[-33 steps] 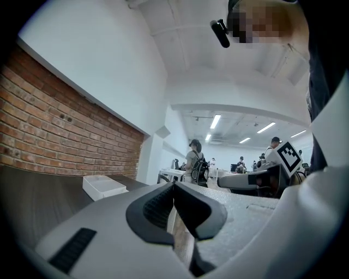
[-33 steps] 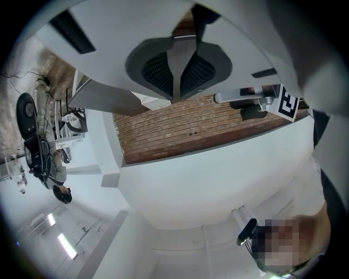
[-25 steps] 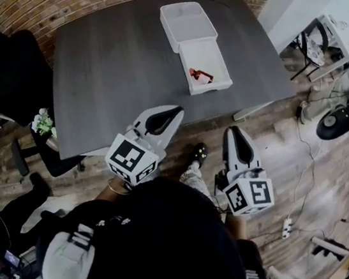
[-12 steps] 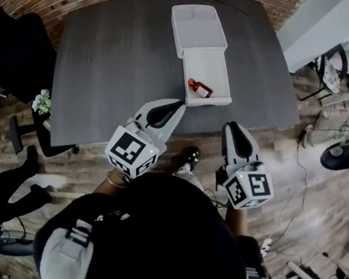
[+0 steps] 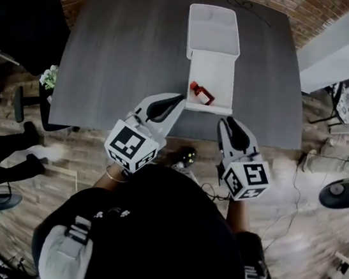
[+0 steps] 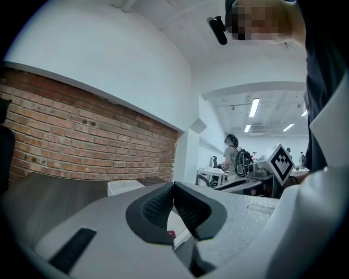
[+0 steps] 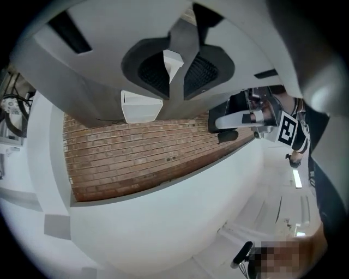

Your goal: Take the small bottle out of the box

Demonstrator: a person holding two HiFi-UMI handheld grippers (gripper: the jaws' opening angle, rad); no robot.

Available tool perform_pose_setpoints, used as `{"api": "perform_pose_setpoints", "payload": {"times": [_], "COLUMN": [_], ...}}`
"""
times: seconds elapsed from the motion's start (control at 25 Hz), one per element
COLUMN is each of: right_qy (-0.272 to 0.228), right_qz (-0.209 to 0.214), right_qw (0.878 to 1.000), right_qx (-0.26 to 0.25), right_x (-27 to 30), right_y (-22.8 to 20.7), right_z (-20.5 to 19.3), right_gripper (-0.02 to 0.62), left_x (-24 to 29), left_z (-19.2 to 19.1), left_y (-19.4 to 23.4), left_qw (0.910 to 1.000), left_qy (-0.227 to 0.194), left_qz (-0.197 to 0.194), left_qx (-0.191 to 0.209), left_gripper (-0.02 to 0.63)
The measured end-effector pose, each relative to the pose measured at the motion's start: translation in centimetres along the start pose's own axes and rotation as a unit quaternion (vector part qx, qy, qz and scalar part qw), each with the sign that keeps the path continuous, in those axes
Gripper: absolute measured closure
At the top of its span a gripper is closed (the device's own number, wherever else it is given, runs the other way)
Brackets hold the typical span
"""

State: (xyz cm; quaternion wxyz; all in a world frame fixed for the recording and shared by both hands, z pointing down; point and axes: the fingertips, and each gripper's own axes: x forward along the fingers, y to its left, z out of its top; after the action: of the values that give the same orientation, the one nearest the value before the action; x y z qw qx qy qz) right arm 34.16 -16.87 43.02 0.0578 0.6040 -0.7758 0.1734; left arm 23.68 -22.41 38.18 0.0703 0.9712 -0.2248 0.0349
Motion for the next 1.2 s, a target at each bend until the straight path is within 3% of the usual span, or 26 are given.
{"api": "perform_pose_setpoints", "payload": {"times": [0.36,0.6,1.2], "right_qy": [0.077,0.143,0.324], "right_qz": [0.081,0.095,0.123], "right_qw": [0.991,0.978,0.922], "right_qx": [-0.074,-0.122,-0.17], "right_x": [4.9,9.9,18.2], "right_y": [-0.6,-1.0,-2.5], "right_z": [-2.6,-4.9,-12.9], "right_gripper": [0.48,0.445,0.374], "left_x": [0.0,-0.8,-2.6], "left_z": [-1.3,-1.5,-1.1], "left_y": [1.5,3.9,9.8], "left_qw": [0.9978,0.9959,0.9901], "left_qy": [0.004,-0.001,-0.007], "left_qz": [0.065,0.089,0.137], "left_qx": [-0.009,-0.016,-0.03], "left_gripper": [0.601,0.601,0.601]}}
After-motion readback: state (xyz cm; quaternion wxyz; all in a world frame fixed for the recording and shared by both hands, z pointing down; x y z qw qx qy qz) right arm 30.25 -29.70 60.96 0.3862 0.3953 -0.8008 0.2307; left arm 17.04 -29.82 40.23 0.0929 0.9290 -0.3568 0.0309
